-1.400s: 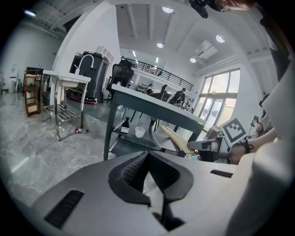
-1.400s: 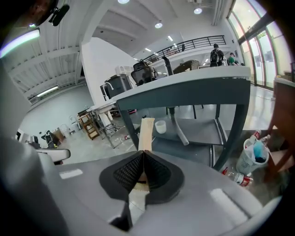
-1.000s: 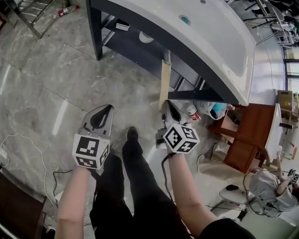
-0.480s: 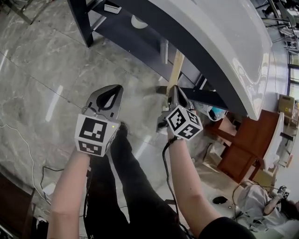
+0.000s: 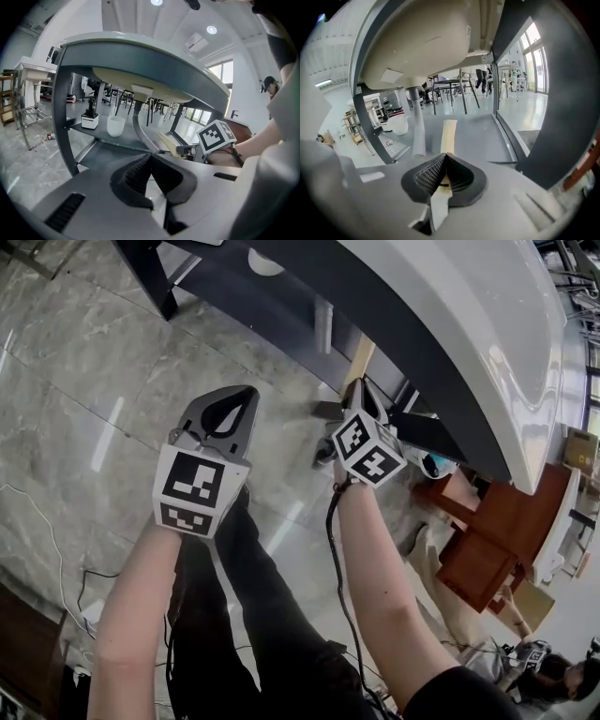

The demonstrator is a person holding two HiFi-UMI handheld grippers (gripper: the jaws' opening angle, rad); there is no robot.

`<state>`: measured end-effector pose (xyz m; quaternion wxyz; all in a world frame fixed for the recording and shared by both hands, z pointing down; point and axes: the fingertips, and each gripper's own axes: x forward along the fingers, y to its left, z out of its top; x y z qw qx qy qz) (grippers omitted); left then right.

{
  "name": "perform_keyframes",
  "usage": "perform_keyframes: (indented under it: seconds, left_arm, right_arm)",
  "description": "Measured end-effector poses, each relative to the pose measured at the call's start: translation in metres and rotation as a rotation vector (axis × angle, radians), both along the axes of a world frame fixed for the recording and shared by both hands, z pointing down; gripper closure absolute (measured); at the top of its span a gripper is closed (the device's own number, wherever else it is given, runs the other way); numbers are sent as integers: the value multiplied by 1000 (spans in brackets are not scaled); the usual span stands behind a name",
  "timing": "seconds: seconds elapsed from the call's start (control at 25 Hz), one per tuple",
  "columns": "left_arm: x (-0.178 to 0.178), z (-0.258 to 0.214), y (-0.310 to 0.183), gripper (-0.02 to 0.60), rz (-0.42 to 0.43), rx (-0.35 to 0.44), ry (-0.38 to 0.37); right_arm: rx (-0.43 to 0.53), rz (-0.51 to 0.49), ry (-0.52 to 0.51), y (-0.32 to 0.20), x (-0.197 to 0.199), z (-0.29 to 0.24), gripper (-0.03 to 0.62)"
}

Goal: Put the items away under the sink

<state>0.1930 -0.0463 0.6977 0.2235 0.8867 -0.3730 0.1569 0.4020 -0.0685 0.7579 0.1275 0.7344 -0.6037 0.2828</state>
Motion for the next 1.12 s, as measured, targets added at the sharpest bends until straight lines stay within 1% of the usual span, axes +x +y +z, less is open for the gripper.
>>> perform_keyframes:
  seconds: [0.12, 0.2, 0.44, 0.64, 0.68, 0.8, 0.92, 1.12]
  left_arm:
    - [-2, 3, -10, 572, -31, 13, -25]
    - [-3, 4, -16, 572, -45, 10, -21]
    - [-5, 9, -26, 572, -51, 0, -24]
    - [-13, 14, -22, 572, -48, -27, -27]
    - [-15, 14, -21, 572, -47, -30, -27]
    - [-25, 12, -15, 572, -42, -39, -28]
    - [-39, 8, -11, 572, -39, -47, -35]
    - [-59, -10, 1, 572, -16, -55, -28]
  right_arm:
    - [4, 27, 22, -12, 10, 4, 588]
    - [1, 43, 39, -18, 16, 7, 586]
    - [-7, 73, 51, -33, 23, 15, 586]
    - [-5, 50, 59, -39, 21, 17, 584]
    - [-3, 45, 69, -39, 21, 15, 578]
    - [0, 39, 103, -33, 19, 7, 516]
    - [-6, 60, 110, -26, 10, 1, 425]
    - [2, 102, 103, -1, -8, -17, 416]
